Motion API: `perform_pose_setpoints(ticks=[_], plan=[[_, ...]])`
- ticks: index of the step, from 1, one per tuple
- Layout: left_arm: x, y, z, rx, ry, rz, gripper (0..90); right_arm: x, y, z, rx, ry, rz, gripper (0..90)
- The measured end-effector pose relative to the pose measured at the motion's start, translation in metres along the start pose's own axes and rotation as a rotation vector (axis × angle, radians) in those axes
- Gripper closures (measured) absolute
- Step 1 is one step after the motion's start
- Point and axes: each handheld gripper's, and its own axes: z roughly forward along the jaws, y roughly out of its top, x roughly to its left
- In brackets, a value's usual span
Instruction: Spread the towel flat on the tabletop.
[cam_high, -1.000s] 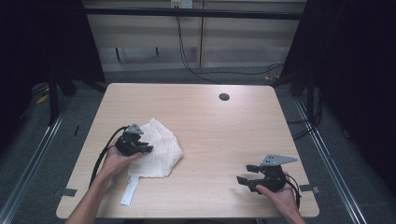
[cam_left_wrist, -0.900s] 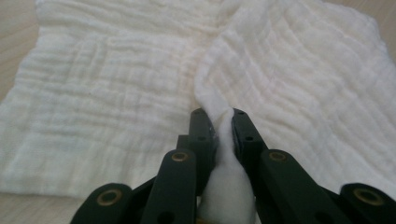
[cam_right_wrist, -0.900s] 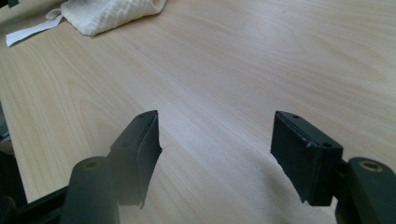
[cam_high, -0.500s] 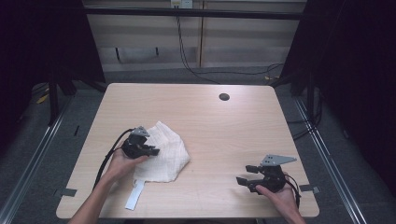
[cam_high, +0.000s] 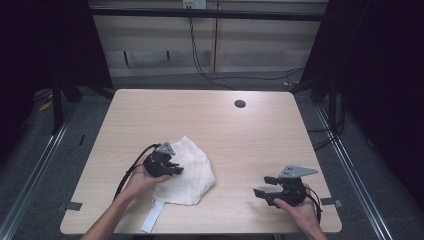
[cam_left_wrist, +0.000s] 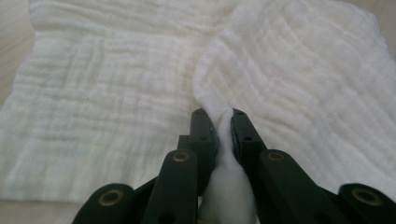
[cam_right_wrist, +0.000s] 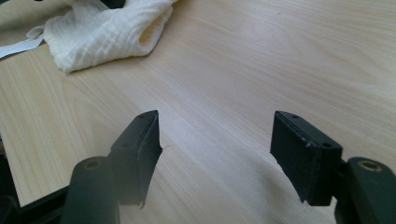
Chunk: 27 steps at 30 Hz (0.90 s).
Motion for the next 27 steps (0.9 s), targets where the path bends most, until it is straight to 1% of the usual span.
perform_pose_setpoints(ticks=[1,2,4,6,7,8,9,10,11,12,13,15,17,18,19,21,22,23,24,25,26,27], plan=[[-0.003,0.001,0.002,-0.003,-0.004,0.003,81.9,0.0,0.0,0.0,0.0,0.0,-0.001,33.0],[-0.005,0.003,0.003,0.006,-0.007,0.016,81.9,0.0,0.0,0.0,0.0,0.001,-0.002,33.2],[-0.009,0.006,0.006,0.009,-0.016,0.02,81.7,0.001,0.0,0.0,0.003,-0.002,-0.004,33.6],[-0.014,0.008,0.009,0.002,-0.03,0.019,81.6,0.001,0.0,0.0,0.005,0.0,-0.006,33.6],[-0.016,0.009,0.01,0.012,-0.031,0.029,81.6,0.001,0.0,0.0,0.006,0.0,-0.005,33.6],[-0.018,0.01,0.012,0.007,-0.04,0.035,81.6,0.001,0.0,0.001,0.006,0.0,-0.006,33.6],[-0.02,0.012,0.013,0.012,-0.034,0.04,81.6,0.001,0.0,0.001,0.006,0.001,-0.01,33.6],[-0.02,0.012,0.013,0.012,-0.034,0.04,81.6,0.001,0.0,0.001,0.006,-0.001,-0.011,33.6],[-0.024,0.014,0.016,0.002,-0.046,0.035,81.5,0.001,0.0,0.001,0.008,-0.001,-0.01,33.6],[-0.024,0.014,0.016,0.002,-0.046,0.035,81.5,0.001,0.0,0.001,0.008,-0.001,-0.01,33.6],[-0.027,0.016,0.019,0.007,-0.052,0.04,81.5,0.002,0.001,0.002,0.013,-0.006,-0.015,33.5],[-0.031,0.018,0.021,0.003,-0.062,0.031,81.5,0.003,0.001,0.003,0.015,-0.001,-0.015,33.6],[-0.036,0.02,0.024,0.005,-0.064,0.043,81.4,0.003,0.001,0.003,0.014,0.0,-0.02,33.6],[-0.036,0.02,0.024,0.005,-0.064,0.043,81.4,0.003,0.001,0.003,0.014,0.0,-0.02,33.6],[-0.041,0.021,0.026,0.006,-0.068,0.05,81.3,0.003,0.001,0.004,0.014,-0.001,-0.023,33.5],[-0.045,0.022,0.027,0.005,-0.074,0.049,81.0,0.004,0.001,0.004,0.015,0.0,-0.022,33.6],[-0.045,0.022,0.027,0.005,-0.074,0.049,80.6,0.004,0.001,0.004,0.016,0.002,-0.023,33.6],[-0.048,0.023,0.029,0.003,-0.092,0.04,80.6,0.004,0.001,0.004,0.017,0.003,-0.023,33.6],[-0.053,0.025,0.031,0.011,-0.094,0.063,80.5,0.004,0.001,0.004,0.017,0.003,-0.023,33.6],[-0.053,0.025,0.031,0.011,-0.094,0.063,80.5,0.004,0.001,0.004,0.017,0.003,-0.023,33.6],[-0.06,0.027,0.034,0.016,-0.096,0.08,80.5,0.005,0.001,0.004,0.016,0.007,-0.025,33.5],[-0.062,0.028,0.035,0.013,-0.099,0.08,80.5,0.005,0.002,0.004,0.013,0.011,-0.031,33.6]])
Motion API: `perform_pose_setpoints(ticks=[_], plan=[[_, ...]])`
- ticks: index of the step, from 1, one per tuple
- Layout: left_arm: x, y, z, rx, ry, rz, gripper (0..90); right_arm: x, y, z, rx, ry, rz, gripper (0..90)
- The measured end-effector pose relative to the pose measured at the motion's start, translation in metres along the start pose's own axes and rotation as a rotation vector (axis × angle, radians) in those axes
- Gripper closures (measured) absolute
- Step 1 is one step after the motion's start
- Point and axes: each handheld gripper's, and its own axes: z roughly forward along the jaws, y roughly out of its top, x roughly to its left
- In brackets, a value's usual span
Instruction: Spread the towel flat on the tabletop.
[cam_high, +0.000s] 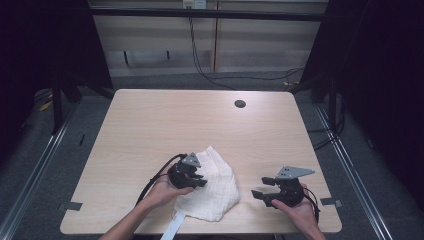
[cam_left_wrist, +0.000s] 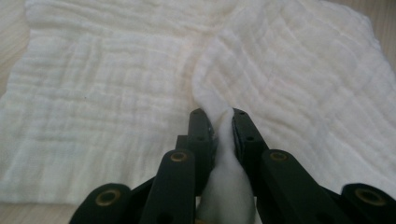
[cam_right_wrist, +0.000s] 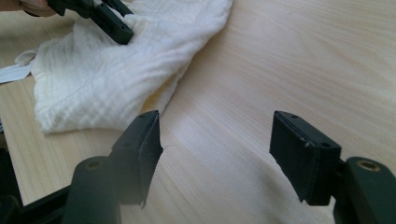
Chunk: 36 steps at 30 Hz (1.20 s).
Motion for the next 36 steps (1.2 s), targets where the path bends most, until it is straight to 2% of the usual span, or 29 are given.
perform_pose_setpoints(ticks=[4,6,8,10,11,13,14,18,22,23,24,25,26,27,29,32,35,36], plan=[[-0.007,0.003,0.004,-0.001,-0.007,0.02,79.9,0.001,0.001,0.001,-0.001,0.005,-0.004,33.6],[-0.008,0.003,0.004,0.002,-0.008,0.02,79.1,0.002,0.001,0.001,-0.003,0.007,-0.007,33.6],[-0.007,0.003,0.004,-0.004,-0.025,0.002,77.4,0.002,0.001,0.001,-0.006,0.008,-0.009,33.6],[-0.006,0.003,0.003,-0.014,-0.039,-0.007,69.1,0.003,0.002,0.001,-0.01,0.004,-0.007,33.6],[-0.005,0.003,0.002,-0.027,-0.04,-0.024,64.9,0.003,0.003,0.0,-0.013,0.007,-0.002,34.1],[-0.003,0.005,-0.006,-0.051,-0.051,-0.029,56.6,0.005,0.005,-0.002,-0.026,0.011,0.001,34.7],[-0.003,0.006,-0.013,-0.06,-0.034,-0.031,53.6,0.006,0.007,-0.004,-0.03,0.014,0.001,35.4],[0.001,0.003,-0.048,-0.152,0.005,-0.057,45.4,0.017,0.016,-0.01,-0.057,0.037,0.0,41.6],[0.006,-0.018,-0.076,-0.14,0.098,-0.062,42.3,0.035,0.025,-0.002,-0.037,0.071,-0.024,46.3],[0.006,-0.018,-0.076,-0.14,0.098,-0.062,42.3,0.035,0.025,-0.002,-0.037,0.071,-0.024,46.3],[0.01,-0.036,-0.084,-0.168,0.145,-0.098,43.0,0.047,0.035,0.007,-0.026,0.109,-0.058,46.2],[0.01,-0.036,-0.084,-0.168,0.145,-0.098,45.3,0.047,0.035,0.007,-0.026,0.109,-0.058,46.2],[0.013,-0.05,-0.085,-0.192,0.179,-0.124,46.8,0.058,0.044,0.016,-0.031,0.16,-0.085,47.4],[0.016,-0.055,-0.083,-0.18,0.157,-0.134,47.4,0.062,0.048,0.02,-0.03,0.169,-0.095,49.4],[0.017,-0.059,-0.084,-0.159,0.166,-0.119,48.6,0.074,0.059,0.031,-0.022,0.21,-0.122,53.1],[0.022,-0.061,-0.092,-0.203,0.162,-0.144,48.8,0.095,0.071,0.053,0.003,0.265,-0.156,58.7],[0.027,-0.065,-0.093,-0.197,0.187,-0.157,48.5,0.114,0.076,0.078,0.04,0.302,-0.171,62.4],[0.027,-0.065,-0.093,-0.197,0.187,-0.157,48.5,0.114,0.076,0.078,0.04,0.302,-0.171,62.4]])
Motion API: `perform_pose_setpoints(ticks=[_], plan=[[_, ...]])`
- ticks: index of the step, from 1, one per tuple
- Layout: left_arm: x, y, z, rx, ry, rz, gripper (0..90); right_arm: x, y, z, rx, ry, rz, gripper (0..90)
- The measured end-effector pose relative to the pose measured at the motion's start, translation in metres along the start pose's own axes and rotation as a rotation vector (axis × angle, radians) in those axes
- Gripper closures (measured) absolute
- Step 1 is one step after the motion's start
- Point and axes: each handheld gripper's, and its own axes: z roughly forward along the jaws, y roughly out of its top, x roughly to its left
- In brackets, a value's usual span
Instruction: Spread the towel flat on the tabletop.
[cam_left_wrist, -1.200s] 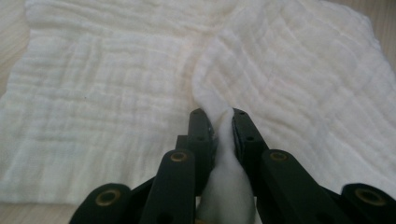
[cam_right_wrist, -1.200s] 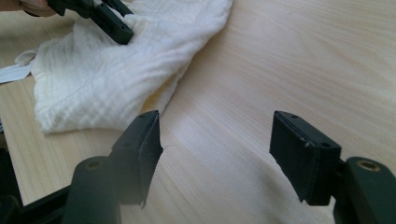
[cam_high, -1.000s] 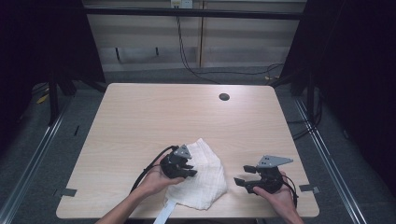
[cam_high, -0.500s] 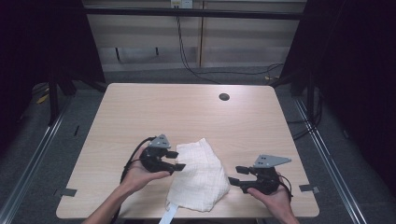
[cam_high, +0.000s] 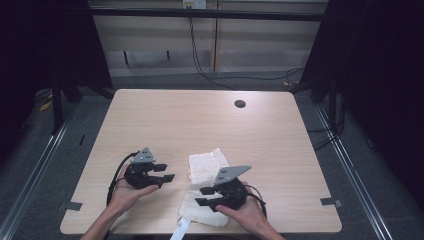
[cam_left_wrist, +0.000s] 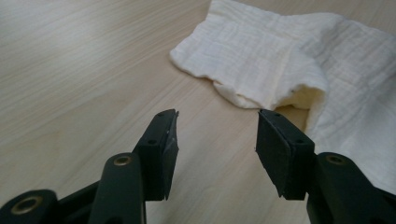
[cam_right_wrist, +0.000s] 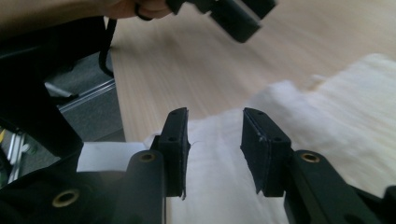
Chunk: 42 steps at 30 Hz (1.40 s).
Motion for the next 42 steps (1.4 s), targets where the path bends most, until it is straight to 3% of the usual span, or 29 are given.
perform_pose_setpoints(ticks=[2,4,5,6,7,9,10,13,14,17,19,21,22,23,25,26,29,30,31,32,34,35,37,38,42], plan=[[0.005,-0.003,-0.001,0.008,0.01,-0.017,48.1,0.01,0.005,0.028,0.06,0.047,-0.031,67.0],[0.006,-0.004,-0.001,0.01,0.016,-0.014,47.9,0.012,0.006,0.034,0.075,0.055,-0.043,67.4],[0.007,-0.006,-0.001,0.01,0.022,-0.02,47.8,0.016,0.006,0.05,0.113,0.062,-0.069,67.4],[0.008,-0.008,0.0,0.009,0.028,-0.024,47.8,0.016,0.006,0.05,0.113,0.062,-0.069,67.4],[0.008,-0.01,0.001,0.015,0.05,-0.012,47.7,0.017,0.004,0.061,0.123,0.074,-0.071,65.1],[0.008,-0.011,0.002,0.019,0.054,-0.002,47.6,0.018,0.003,0.063,0.132,0.074,-0.072,62.8],[0.008,-0.011,0.004,0.022,0.045,-0.002,47.1,0.02,0.0,0.069,0.147,0.078,-0.093,55.0],[0.007,-0.011,0.005,0.026,0.044,0.002,46.8,0.021,-0.004,0.072,0.147,0.074,-0.094,54.8],[0.006,-0.011,0.005,0.027,0.04,0.009,46.6,0.024,-0.008,0.074,0.15,0.05,-0.136,54.3],[0.006,-0.012,0.005,0.031,0.043,0.009,46.2,0.026,-0.01,0.074,0.143,0.031,-0.155,54.7],[0.006,-0.012,0.005,0.03,0.041,0.001,46.2,0.034,-0.013,0.073,0.152,0.016,-0.202,55.4],[0.006,-0.013,0.005,0.028,0.043,-0.001,46.2,0.036,-0.013,0.072,0.156,0.011,-0.207,57.9],[0.006,-0.012,0.005,0.029,0.042,0.0,46.1,0.04,-0.015,0.07,0.157,-0.009,-0.224,68.9],[0.005,-0.012,0.005,0.029,0.04,0.001,46.1,0.04,-0.015,0.07,0.157,-0.009,-0.224,68.9],[0.005,-0.012,0.005,0.028,0.035,0.005,46.1,0.037,-0.017,0.067,0.15,-0.005,-0.212,80.3],[0.006,-0.012,0.004,0.028,0.039,0.006,46.1,0.033,-0.018,0.065,0.154,0.007,-0.18,85.7],[0.006,-0.012,0.003,0.024,0.039,0.004,46.1,0.031,-0.017,0.062,0.166,0.023,-0.166,88.2],[0.007,-0.012,0.003,0.024,0.037,-0.004,46.0,0.028,-0.014,0.055,0.143,0.049,-0.135,88.5],[0.007,-0.012,0.003,0.024,0.037,-0.004,46.0,0.028,-0.014,0.055,0.143,0.049,-0.135,88.5],[0.007,-0.012,0.002,0.02,0.034,-0.006,46.0,0.027,-0.009,0.042,0.102,0.036,-0.122,88.7],[0.007,-0.012,0.002,0.019,0.036,-0.005,45.9,0.026,-0.007,0.036,0.084,0.031,-0.117,88.7],[0.007,-0.011,0.002,0.018,0.037,-0.004,45.9,0.025,-0.003,0.016,0.031,0.014,-0.103,88.8],[0.007,-0.011,0.002,0.014,0.037,-0.002,45.9,0.024,-0.002,0.009,0.018,0.001,-0.105,88.9],[0.006,-0.01,0.002,0.016,0.034,0.004,45.9,0.02,0.001,-0.011,-0.03,-0.018,-0.094,89.0],[0.004,-0.008,0.004,0.016,0.027,0.007,45.9,0.012,0.001,-0.04,-0.09,-0.067,-0.07,89.1]])
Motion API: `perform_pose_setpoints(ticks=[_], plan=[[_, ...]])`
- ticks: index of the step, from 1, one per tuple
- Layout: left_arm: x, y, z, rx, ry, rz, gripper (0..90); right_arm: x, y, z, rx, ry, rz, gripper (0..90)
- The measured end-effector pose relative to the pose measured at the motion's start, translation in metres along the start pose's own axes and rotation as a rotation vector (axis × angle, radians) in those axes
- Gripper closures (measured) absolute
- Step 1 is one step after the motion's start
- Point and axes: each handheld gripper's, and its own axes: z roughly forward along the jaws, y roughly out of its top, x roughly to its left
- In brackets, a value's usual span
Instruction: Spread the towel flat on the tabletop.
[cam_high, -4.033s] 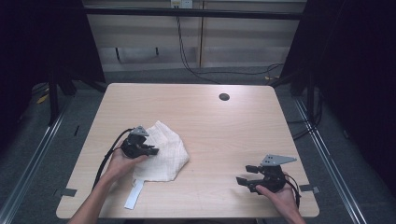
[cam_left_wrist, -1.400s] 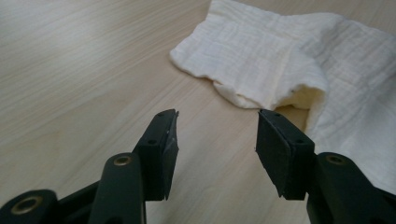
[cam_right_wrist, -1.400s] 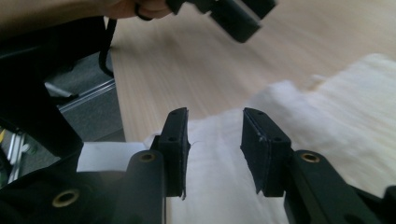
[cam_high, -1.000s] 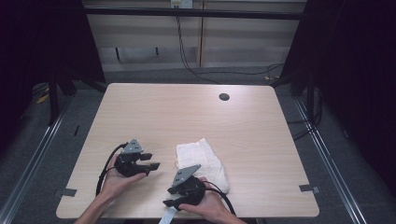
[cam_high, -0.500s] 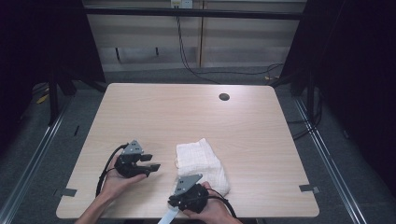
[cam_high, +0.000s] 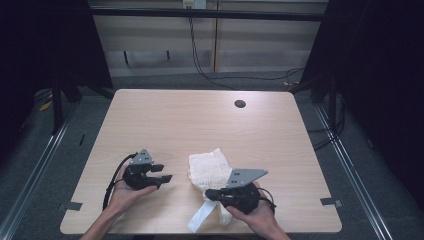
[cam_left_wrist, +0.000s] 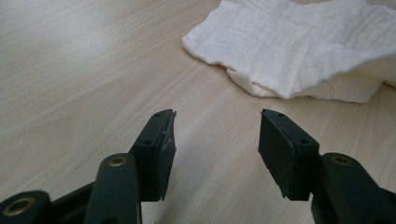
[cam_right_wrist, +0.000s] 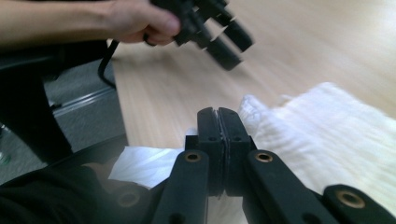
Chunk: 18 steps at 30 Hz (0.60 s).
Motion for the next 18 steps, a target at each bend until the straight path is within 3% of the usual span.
perform_pose_setpoints(ticks=[3,5,7,8,13,18], plan=[[-0.001,0.002,0.002,-0.001,-0.008,-0.003,46.2,-0.005,-0.002,-0.013,-0.016,-0.029,0.01,89.1],[-0.002,0.006,0.003,-0.012,-0.018,0.007,46.9,-0.013,-0.006,-0.033,-0.044,-0.072,0.029,89.1],[-0.002,0.008,0.003,-0.021,-0.022,0.007,46.9,-0.015,-0.007,-0.036,-0.049,-0.081,0.03,89.1],[-0.004,0.01,0.004,-0.02,-0.023,0.005,47.1,-0.019,-0.009,-0.048,-0.057,-0.109,0.034,89.1],[-0.007,0.023,0.011,-0.035,-0.036,0.027,49.8,-0.031,-0.016,-0.07,-0.08,-0.165,0.056,89.1],[-0.011,0.032,0.021,-0.014,-0.054,0.062,56.7,-0.041,-0.032,-0.086,-0.062,-0.218,0.086,89.0]])
